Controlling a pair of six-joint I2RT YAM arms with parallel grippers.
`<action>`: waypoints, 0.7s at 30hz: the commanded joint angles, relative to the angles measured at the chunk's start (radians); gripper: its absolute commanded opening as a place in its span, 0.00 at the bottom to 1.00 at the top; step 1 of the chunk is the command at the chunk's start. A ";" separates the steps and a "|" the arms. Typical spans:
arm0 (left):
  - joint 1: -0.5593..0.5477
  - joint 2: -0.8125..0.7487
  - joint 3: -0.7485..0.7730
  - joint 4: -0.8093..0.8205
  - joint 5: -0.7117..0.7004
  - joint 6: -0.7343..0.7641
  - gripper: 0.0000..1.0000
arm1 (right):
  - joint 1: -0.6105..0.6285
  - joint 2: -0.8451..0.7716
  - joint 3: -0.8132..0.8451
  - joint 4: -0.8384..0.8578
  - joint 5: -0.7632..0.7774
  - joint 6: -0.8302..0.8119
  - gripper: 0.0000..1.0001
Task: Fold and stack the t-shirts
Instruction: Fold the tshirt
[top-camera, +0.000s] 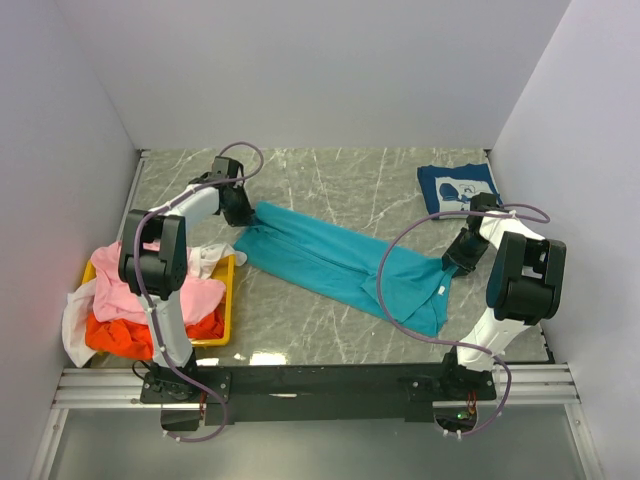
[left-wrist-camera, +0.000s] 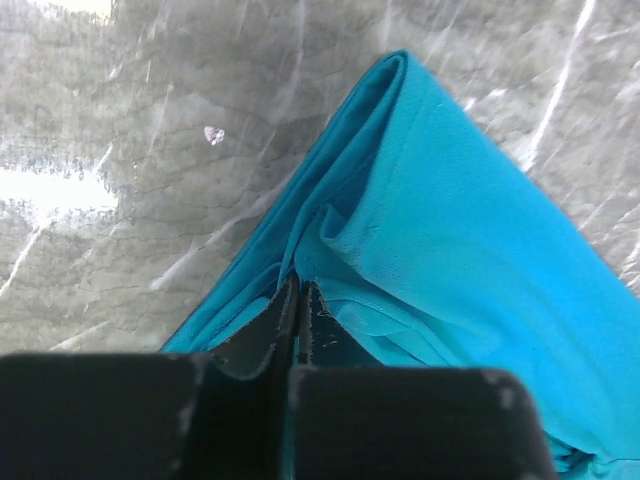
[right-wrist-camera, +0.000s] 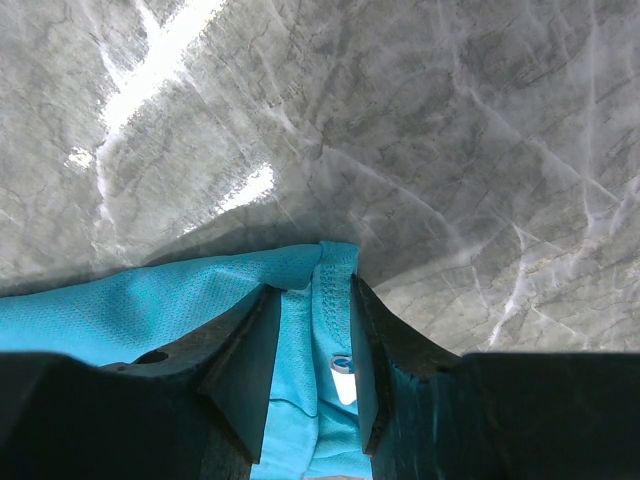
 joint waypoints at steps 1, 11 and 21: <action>0.000 -0.053 -0.016 0.015 -0.022 0.010 0.01 | -0.010 0.012 0.022 0.010 0.015 -0.010 0.41; 0.000 -0.133 -0.067 0.055 -0.042 0.002 0.00 | -0.010 0.012 0.022 0.010 0.016 -0.013 0.41; 0.000 -0.158 -0.099 0.045 -0.051 0.001 0.01 | -0.010 0.017 0.019 0.007 0.012 -0.017 0.41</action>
